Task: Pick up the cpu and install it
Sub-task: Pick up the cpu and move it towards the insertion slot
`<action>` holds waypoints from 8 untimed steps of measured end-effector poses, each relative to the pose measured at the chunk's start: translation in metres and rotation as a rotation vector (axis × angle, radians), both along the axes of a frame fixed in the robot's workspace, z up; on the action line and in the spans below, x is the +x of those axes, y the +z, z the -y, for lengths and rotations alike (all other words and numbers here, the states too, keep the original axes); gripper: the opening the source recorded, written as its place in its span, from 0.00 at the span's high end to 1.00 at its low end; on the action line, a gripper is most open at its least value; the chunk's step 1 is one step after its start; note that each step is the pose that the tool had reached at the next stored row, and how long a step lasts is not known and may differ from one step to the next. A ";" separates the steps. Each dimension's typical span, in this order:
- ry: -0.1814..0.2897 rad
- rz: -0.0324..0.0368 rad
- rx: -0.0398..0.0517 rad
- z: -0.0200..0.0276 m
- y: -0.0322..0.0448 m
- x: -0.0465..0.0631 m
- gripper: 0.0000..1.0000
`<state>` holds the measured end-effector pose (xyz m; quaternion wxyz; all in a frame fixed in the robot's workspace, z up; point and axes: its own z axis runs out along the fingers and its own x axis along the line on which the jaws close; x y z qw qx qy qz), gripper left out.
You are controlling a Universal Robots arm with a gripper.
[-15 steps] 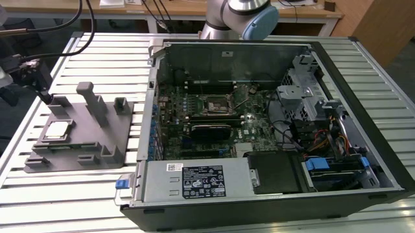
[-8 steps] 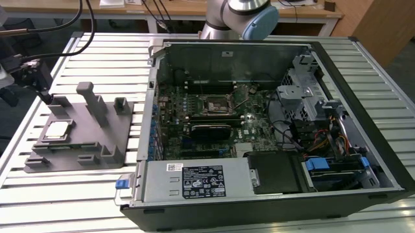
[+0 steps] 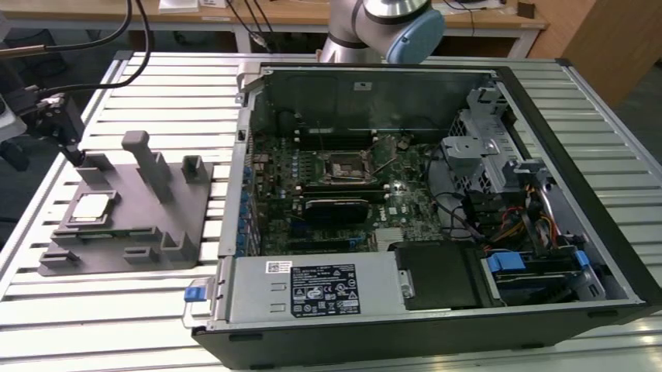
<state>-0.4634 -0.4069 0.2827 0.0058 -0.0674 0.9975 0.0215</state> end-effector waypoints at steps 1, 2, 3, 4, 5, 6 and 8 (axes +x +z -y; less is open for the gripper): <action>0.003 0.0000 0.0000 0.0000 -0.0001 0.000 0.30; 0.005 -0.0002 0.0000 0.0000 -0.0004 0.000 0.30; 0.006 -0.0004 0.0002 0.0004 -0.0009 0.000 0.30; 0.006 -0.0017 0.0002 0.0007 -0.0016 0.000 0.30; 0.005 -0.0030 0.0000 0.0009 -0.0024 0.000 0.30; 0.000 -0.0032 -0.0003 0.0009 -0.0030 0.000 0.30; -0.021 -0.0030 -0.0006 0.0009 -0.0046 0.001 0.30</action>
